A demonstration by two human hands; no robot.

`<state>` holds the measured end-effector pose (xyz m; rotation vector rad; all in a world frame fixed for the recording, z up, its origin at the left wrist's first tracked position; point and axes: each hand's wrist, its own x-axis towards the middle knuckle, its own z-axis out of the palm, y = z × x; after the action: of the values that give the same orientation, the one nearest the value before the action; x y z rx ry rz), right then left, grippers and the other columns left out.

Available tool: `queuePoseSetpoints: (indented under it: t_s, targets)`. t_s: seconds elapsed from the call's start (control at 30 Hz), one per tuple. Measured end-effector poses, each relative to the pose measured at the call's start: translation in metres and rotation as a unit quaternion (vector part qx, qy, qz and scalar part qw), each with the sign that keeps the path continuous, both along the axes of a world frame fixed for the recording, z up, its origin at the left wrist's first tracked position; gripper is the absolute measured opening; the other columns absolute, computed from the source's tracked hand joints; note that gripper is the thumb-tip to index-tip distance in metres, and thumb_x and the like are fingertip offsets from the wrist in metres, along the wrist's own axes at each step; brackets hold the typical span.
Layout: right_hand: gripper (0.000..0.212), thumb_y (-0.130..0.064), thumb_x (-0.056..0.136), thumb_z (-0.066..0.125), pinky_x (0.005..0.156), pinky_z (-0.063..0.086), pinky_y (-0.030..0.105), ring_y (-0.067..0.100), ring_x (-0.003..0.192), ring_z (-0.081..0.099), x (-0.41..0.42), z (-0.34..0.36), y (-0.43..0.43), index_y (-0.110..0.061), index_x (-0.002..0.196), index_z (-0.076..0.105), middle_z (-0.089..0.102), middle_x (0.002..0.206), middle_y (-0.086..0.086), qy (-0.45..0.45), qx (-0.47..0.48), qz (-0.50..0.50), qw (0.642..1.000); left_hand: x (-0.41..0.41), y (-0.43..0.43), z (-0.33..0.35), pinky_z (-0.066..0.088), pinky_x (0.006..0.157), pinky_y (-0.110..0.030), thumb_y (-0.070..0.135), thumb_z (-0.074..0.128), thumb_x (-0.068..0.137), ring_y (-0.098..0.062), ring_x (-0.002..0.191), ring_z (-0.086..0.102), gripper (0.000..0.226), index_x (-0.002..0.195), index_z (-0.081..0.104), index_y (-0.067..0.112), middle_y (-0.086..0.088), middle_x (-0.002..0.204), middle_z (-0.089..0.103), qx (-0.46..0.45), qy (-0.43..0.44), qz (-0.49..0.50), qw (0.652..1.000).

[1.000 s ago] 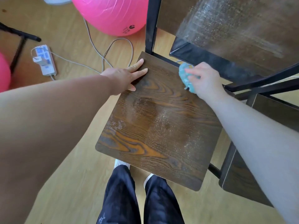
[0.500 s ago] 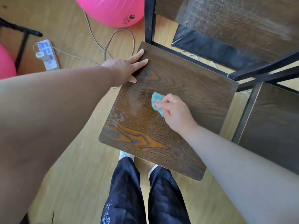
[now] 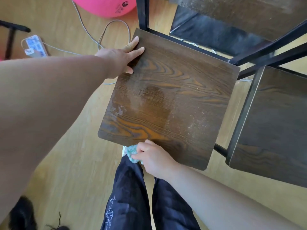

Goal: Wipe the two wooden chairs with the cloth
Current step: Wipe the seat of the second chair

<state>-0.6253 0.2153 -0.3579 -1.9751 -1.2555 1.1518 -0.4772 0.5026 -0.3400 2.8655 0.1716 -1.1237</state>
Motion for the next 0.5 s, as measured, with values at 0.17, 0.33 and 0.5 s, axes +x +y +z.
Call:
queuePoseSetpoints:
  t_s: [0.17, 0.33, 0.5]
  targets:
    - [0.028, -0.004, 0.089, 0.062, 0.074, 0.042, 0.018, 0.01, 0.082, 0.054, 0.077, 0.025, -0.002, -0.018, 0.108, 0.077, 0.059, 0.094, -0.002, 0.033, 0.02, -0.133, 0.99, 0.0, -0.002, 0.001, 0.045, 0.058, -0.041, 0.04, 0.045, 0.103, -0.031, 0.112, 0.061, 0.08, 0.151, -0.019, 0.048, 0.024, 0.154, -0.037, 0.014, 0.002, -0.01, 1.0]
    - [0.024, -0.006, 0.092, 0.062, 0.074, 0.034, 0.001, 0.006, 0.087, 0.053, 0.233, 0.032, -0.001, -0.016, 0.11, 0.076, 0.053, 0.097, -0.004, -0.135, -0.027, -0.298, 0.944, 0.0, -0.002, 0.001, 0.05, 0.059, -0.042, 0.042, 0.044, 0.103, -0.03, 0.099, 0.061, 0.079, 0.152, -0.018, 0.047, 0.022, 0.155, -0.037, 0.01, -0.002, -0.014, 1.0]
    - [0.029, -0.011, 0.094, 0.057, 0.092, 0.042, 0.02, 0.018, 0.108, 0.056, 0.285, 0.008, 0.004, -0.021, 0.117, 0.073, 0.054, 0.11, -0.007, -0.161, -0.098, -0.369, 0.91, 0.0, 0.001, 0.0, 0.048, 0.058, -0.041, 0.039, 0.044, 0.103, -0.032, 0.104, 0.061, 0.079, 0.152, -0.017, 0.047, 0.023, 0.155, -0.036, 0.007, -0.001, -0.017, 1.0]
